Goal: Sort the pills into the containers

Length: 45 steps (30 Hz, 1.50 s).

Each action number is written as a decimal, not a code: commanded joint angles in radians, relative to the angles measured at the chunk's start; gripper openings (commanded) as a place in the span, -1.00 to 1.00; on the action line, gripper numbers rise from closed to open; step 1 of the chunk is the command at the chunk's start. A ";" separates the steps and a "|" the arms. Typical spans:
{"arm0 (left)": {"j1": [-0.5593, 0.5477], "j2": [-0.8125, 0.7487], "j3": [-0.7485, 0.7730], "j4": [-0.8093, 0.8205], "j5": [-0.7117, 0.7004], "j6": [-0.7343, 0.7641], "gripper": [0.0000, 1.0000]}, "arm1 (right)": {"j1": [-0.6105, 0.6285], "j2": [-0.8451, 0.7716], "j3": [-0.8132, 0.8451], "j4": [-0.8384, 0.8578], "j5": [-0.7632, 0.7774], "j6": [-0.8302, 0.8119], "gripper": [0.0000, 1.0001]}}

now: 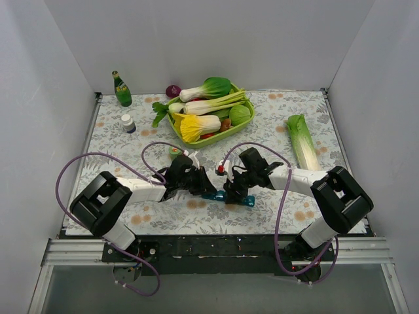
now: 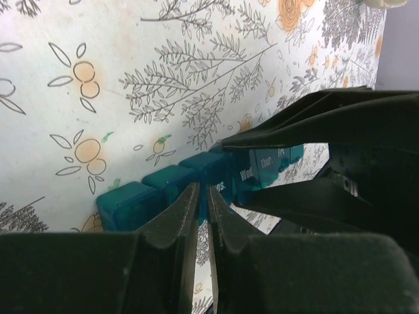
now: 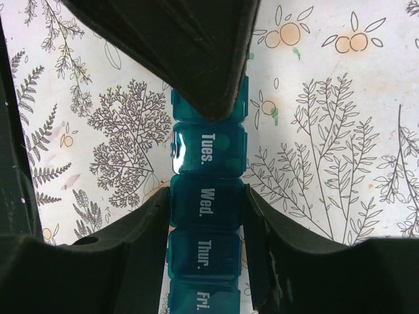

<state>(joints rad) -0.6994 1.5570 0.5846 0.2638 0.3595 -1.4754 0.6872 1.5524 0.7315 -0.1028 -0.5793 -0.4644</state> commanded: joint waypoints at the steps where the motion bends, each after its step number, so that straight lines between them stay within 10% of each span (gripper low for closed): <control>1: -0.015 -0.012 -0.048 -0.129 -0.022 0.024 -0.80 | -0.018 -0.006 0.028 0.029 0.006 0.017 -0.17; 45: -0.031 -0.175 0.024 -0.239 0.047 0.059 -0.64 | -0.104 -0.115 0.085 -0.095 -0.093 -0.078 0.53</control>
<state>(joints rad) -0.7288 1.4811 0.6044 0.0410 0.3866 -1.4353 0.5846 1.5116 0.7677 -0.1154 -0.6121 -0.4133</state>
